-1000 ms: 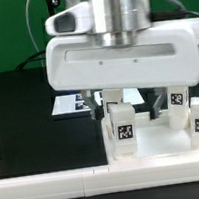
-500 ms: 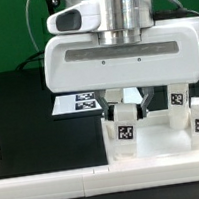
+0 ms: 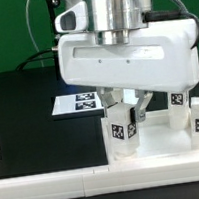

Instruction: Assemble square table

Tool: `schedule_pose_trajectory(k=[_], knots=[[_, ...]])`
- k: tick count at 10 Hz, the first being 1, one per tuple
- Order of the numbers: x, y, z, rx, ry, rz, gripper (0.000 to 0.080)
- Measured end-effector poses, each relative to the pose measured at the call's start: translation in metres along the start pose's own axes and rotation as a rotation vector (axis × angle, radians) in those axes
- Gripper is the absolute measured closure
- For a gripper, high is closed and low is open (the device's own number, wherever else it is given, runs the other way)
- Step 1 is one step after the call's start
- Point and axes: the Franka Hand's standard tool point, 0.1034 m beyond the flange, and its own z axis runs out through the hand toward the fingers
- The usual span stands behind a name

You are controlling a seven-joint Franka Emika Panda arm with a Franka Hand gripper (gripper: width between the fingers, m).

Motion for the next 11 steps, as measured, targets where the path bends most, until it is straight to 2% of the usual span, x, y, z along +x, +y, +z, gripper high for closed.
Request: schedule_pose_trajectory(k=[1,2,3,4,5,6,7,8,9,11], knots=[[-0.0003,0.0005,0.0026,0.019,-0.021,0.191,0.0514],[0.0007,0.0018,0.0027,0.058,-0.042,0.376,0.0514],[0.0023,0.0034,0.0027,0.074,-0.058,0.463,0.0514],[0.0022,0.0037,0.0026,0.074,-0.062,0.480,0.0514],[0.0013,0.0034,0.0033,0.073,-0.062,0.475,0.0458],[0.0013,0.0035,0.0035,0.074,-0.060,0.436,0.0322],[0.0004,0.0036,0.0040,0.055,-0.039,0.266,0.0322],[0.0017,0.0037,0.0047,0.038,-0.017,0.069,0.0189],[0.0027,0.0047,0.0054,0.038,-0.014,-0.103,0.0161],[0.0030,0.0054,0.0056,0.033,-0.009,-0.283,0.0152]])
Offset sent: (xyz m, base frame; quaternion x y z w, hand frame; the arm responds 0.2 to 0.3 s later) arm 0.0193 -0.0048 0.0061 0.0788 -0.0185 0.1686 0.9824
